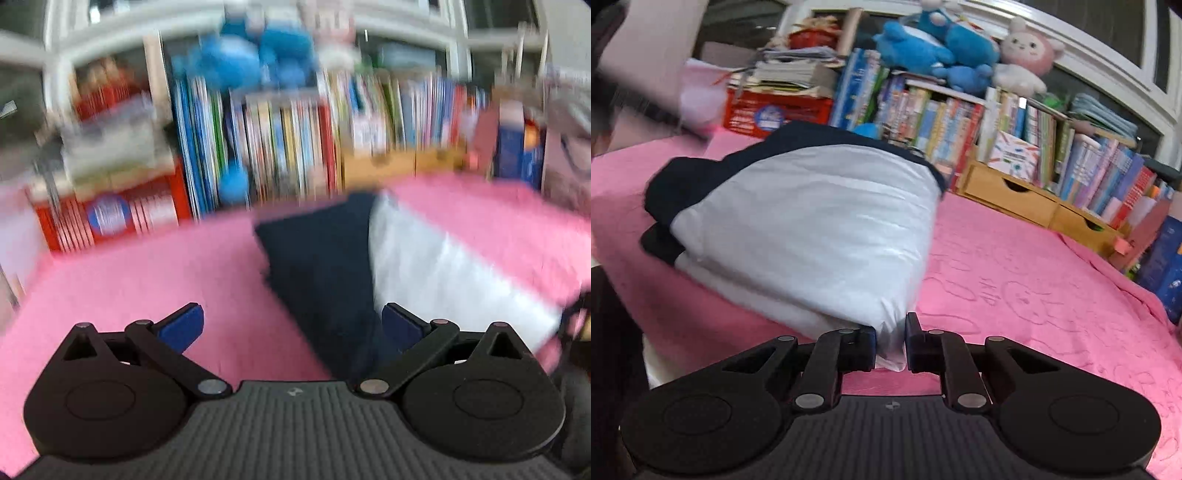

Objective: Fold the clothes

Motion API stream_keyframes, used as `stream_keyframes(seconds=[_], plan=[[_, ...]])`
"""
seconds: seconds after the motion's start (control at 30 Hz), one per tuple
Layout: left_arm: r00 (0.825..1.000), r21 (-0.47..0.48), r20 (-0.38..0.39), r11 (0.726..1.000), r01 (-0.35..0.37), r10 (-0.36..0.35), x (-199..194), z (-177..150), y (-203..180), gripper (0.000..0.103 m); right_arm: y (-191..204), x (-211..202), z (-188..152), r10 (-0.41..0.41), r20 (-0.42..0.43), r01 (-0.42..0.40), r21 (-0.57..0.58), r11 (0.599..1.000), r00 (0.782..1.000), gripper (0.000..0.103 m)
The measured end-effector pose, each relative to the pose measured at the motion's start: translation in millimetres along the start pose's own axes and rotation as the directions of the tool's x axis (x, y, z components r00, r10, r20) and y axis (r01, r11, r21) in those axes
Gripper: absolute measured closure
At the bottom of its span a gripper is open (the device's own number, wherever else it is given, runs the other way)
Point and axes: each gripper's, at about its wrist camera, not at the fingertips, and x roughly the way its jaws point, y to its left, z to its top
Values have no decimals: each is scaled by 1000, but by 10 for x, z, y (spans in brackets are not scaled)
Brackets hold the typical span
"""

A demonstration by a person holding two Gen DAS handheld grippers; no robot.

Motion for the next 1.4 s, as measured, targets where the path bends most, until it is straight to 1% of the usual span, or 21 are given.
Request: stream_keyframes(seconds=[0.1,0.23,0.33,0.37,0.43,0.47,0.5,0.57,0.63,0.7,0.77,0.87,0.9,0.97,1.0,1.07,1.13,1.2,1.27,1.3,1.4], plan=[[994,4,77,997,73,-73,-35,157,-269,0,-16,-48,5,43,0,-43,31,999,999,87],[990,86,-46,987,134,-131,350,-29,-755,0,-80,-150,-35,133,13,-134,75,988,991,86],[988,113,-132,989,99,-84,560,-311,-791,0,-373,-221,-74,247,27,-248,198,948,969,81],[985,122,-160,989,85,-65,628,-409,-793,0,-515,-236,-102,307,35,-305,259,916,951,78],[979,105,-195,991,81,-60,699,-565,-746,0,-870,-250,-143,424,63,-411,405,817,904,62],[978,84,-196,992,91,-73,674,-593,-694,0,-1060,-241,-151,447,87,-431,477,766,891,49],[977,69,-196,993,97,-82,648,-616,-648,0,-1238,-220,-151,437,120,-428,541,724,891,43],[979,71,-187,993,97,-82,602,-661,-657,0,-1548,-79,-101,407,193,-427,651,628,893,41],[981,73,-177,993,97,-83,557,-696,-682,0,-1745,227,21,417,256,-463,706,536,872,36],[980,61,-177,993,106,-94,553,-693,-644,0,-1837,615,253,437,270,-480,723,497,858,22],[978,44,-176,992,123,-113,570,-682,-580,0,-1848,1088,461,465,254,-480,740,471,848,21],[976,29,-169,990,141,-135,570,-703,-526,0,-1727,1840,570,541,213,-477,776,413,814,21],[976,24,-167,989,148,-142,571,-710,-509,0,-1639,2048,590,558,186,-462,788,407,809,27],[975,20,-161,988,156,-151,559,-721,-481,0,-1584,2370,668,546,156,-413,825,386,823,45],[975,17,-160,987,159,-154,557,-726,-468,0,-1571,2521,711,534,144,-385,844,373,833,51],[975,8,-155,986,164,-161,555,-737,-439,0,-1585,2766,716,546,155,-370,876,309,824,59],[975,1,-148,985,170,-168,552,-748,-417,0,-1619,2875,705,547,169,-364,891,271,820,64],[975,4,-138,984,177,-175,545,-759,-411,0,-1697,2938,693,515,188,-358,899,253,836,76],[975,5,-130,983,182,-179,541,-764,-408,0,-1815,2970,669,459,221,-356,905,231,860,78],[975,5,-128,983,182,-180,543,-762,-407,0,-1855,3025,674,444,224,-353,907,231,867,81],[976,4,-124,983,182,-180,547,-761,-408,0,-1853,3110,807,407,180,-331,881,338,896,83]])
